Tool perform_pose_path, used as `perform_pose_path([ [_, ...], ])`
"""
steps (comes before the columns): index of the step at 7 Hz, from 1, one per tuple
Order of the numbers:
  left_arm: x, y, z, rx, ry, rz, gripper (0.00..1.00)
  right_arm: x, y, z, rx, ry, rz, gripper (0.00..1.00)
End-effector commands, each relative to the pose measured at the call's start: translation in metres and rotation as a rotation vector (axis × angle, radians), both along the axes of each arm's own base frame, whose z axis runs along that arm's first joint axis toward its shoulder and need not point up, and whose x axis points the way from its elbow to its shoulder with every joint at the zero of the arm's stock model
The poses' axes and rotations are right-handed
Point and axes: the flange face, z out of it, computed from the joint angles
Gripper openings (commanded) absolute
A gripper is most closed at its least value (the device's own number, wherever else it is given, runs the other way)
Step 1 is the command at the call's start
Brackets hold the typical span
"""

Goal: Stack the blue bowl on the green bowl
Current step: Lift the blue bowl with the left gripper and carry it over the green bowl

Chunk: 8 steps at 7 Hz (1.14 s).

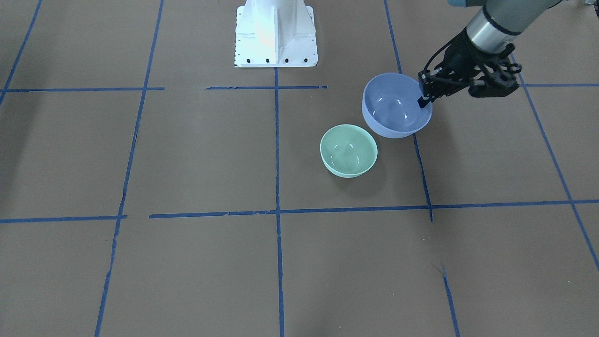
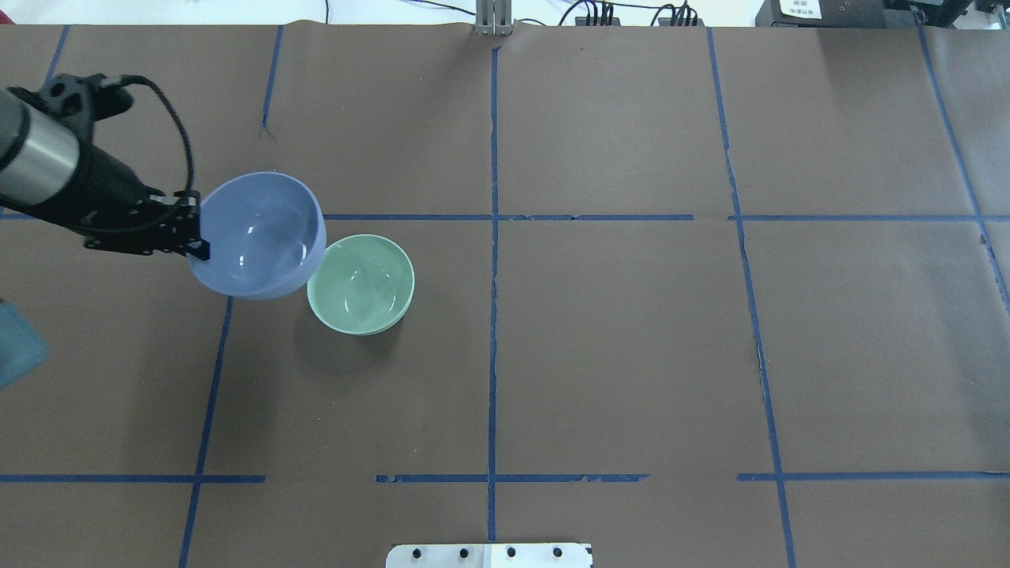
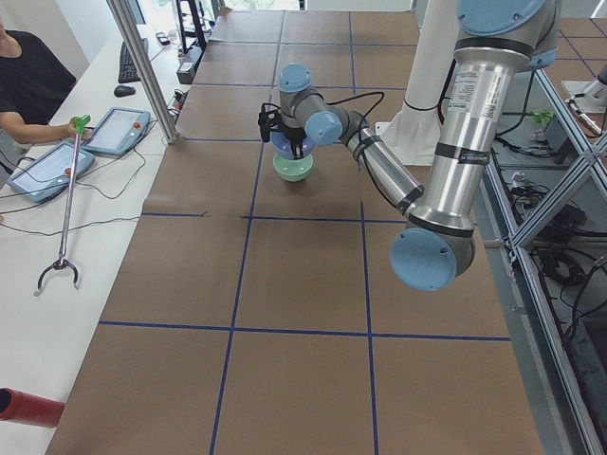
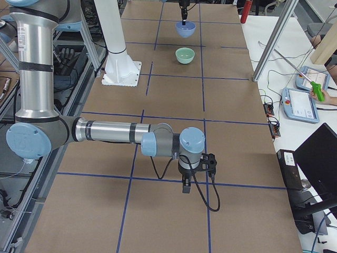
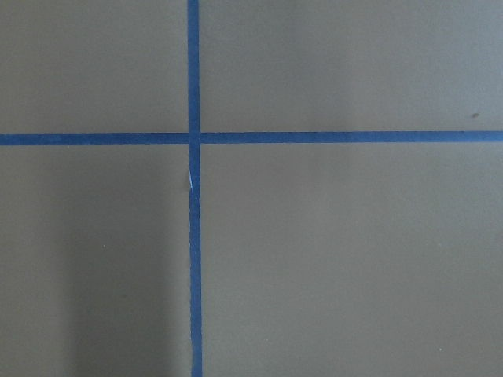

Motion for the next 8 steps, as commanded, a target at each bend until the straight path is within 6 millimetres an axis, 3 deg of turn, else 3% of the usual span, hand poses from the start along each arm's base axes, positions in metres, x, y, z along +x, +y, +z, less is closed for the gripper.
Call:
perform_pose_path([
  [1,0.070,-0.006,0.002,0.000,-0.030,-0.003,0.00,0.000,0.000,0.000,0.000,0.000,0.000,1.00],
  [4,0.101,-0.006,0.020,-0.003,0.010,-0.004,0.00,0.000,0.000,0.000,0.000,0.000,0.000,1.00],
  [8,0.102,-0.002,0.024,-0.002,0.005,0.003,0.00,0.000,0.000,0.000,0.000,0.000,0.000,1.00],
])
